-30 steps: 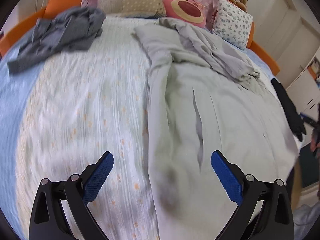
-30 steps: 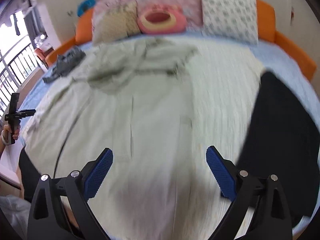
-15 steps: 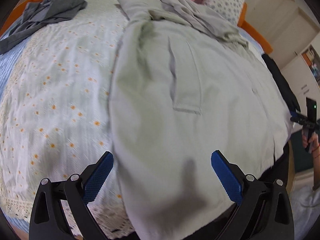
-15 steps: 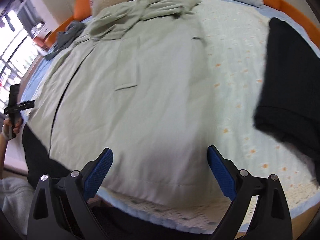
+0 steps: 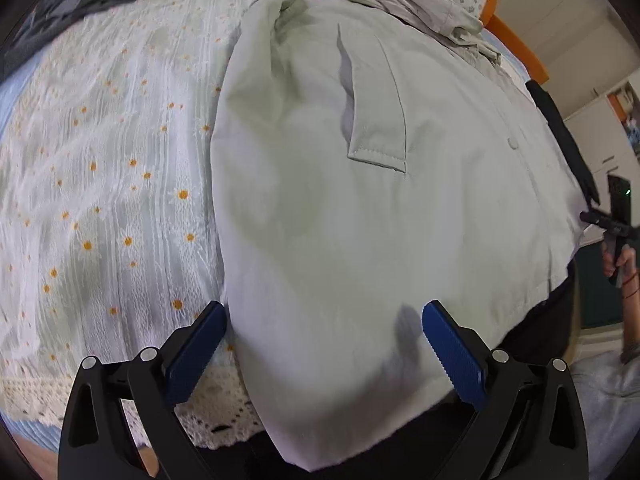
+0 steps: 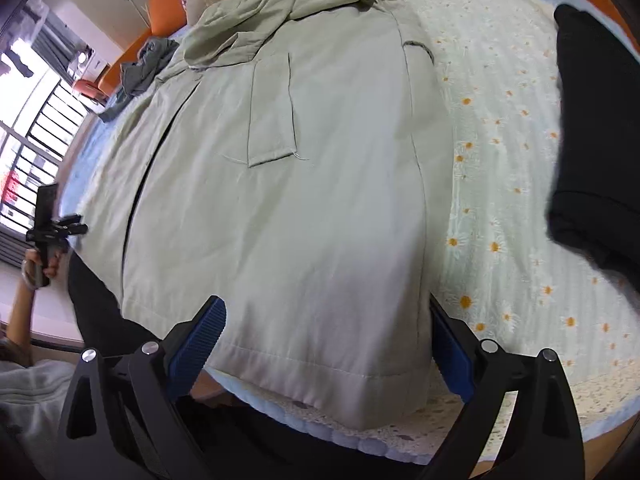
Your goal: Fold large clothes
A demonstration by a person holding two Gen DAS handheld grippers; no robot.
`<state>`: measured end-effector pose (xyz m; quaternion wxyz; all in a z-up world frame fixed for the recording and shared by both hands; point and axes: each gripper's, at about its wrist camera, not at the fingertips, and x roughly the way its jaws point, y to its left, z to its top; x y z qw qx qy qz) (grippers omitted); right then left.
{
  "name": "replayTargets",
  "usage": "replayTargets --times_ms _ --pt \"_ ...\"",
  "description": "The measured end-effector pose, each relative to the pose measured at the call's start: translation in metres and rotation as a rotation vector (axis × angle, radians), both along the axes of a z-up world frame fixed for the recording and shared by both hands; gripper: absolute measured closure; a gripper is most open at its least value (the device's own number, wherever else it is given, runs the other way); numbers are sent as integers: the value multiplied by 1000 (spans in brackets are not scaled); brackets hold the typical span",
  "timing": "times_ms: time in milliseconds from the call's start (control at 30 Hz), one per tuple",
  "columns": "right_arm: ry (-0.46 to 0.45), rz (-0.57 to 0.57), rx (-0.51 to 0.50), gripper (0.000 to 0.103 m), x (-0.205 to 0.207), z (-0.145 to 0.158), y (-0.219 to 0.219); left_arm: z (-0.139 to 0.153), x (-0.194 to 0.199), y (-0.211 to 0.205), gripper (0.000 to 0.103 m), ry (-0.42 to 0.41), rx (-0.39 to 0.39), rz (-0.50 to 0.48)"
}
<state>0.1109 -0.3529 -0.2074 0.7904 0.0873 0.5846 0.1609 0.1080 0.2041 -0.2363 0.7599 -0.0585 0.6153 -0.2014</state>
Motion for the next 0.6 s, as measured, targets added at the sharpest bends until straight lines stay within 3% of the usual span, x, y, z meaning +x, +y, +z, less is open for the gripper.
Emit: replayTargets --times_ms 133,200,300,400,467,533,600 --pt "53 -29 17 9 7 -4 -4 11 -2 10 4 33 -119 43" --pt "46 -16 57 9 8 4 -4 21 -7 7 4 15 -136 36" --pt "53 -5 123 9 9 8 -6 24 -13 2 4 18 -124 -1" --pt "120 -13 -19 10 15 -7 -3 19 -16 -6 4 25 -41 -16" --pt "118 0 -26 9 15 -9 2 20 -18 -13 4 21 -12 -27" --pt "109 16 5 9 16 -3 6 25 -19 -22 4 9 1 -45" --pt "114 16 99 9 20 1 3 29 -16 -28 4 13 -23 -56"
